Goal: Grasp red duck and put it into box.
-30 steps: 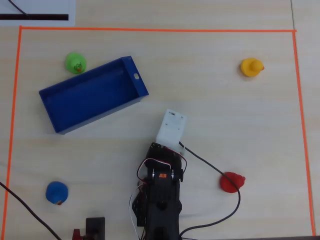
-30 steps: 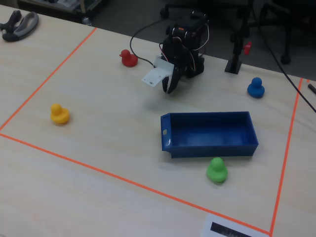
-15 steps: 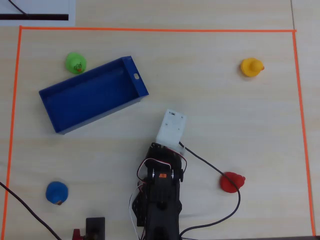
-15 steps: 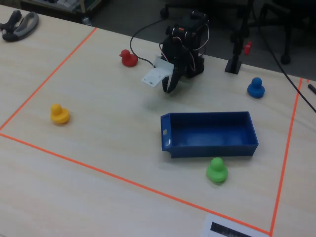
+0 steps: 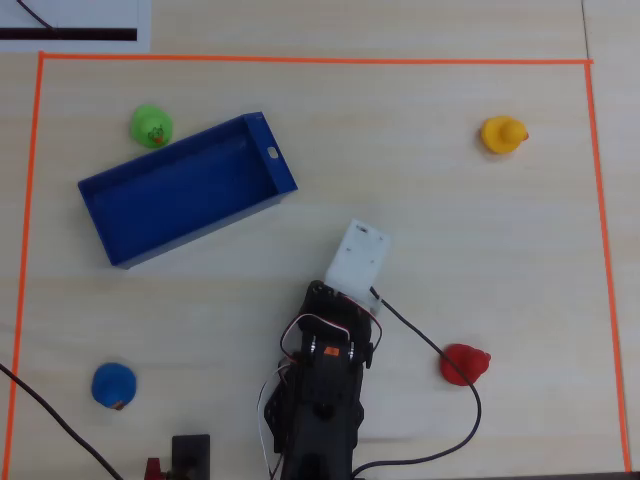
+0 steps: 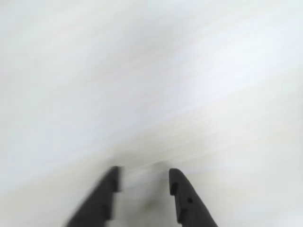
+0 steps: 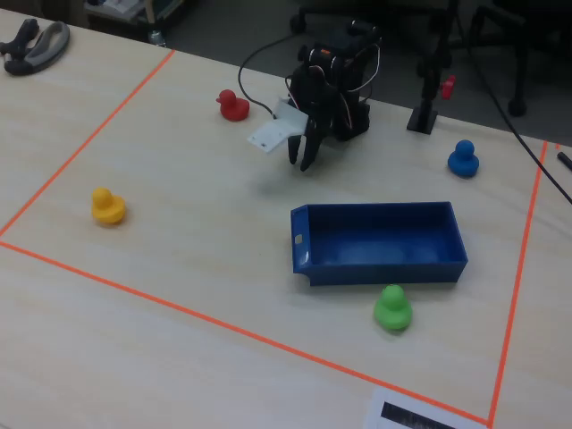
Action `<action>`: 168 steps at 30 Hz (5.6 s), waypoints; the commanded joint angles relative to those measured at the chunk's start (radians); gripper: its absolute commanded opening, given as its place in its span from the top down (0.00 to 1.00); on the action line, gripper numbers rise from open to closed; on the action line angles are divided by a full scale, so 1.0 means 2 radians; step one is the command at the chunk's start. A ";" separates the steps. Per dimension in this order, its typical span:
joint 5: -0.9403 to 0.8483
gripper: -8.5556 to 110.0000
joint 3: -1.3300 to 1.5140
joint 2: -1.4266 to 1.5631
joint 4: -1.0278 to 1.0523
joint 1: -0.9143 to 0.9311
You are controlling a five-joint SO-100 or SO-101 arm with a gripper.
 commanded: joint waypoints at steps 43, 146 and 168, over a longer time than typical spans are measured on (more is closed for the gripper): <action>-0.399 0.61 -0.603 -0.742 -0.133 0.646; 0.344 0.61 -0.591 -0.780 -0.198 -0.346; 0.062 0.93 -0.311 -0.019 0.074 -0.078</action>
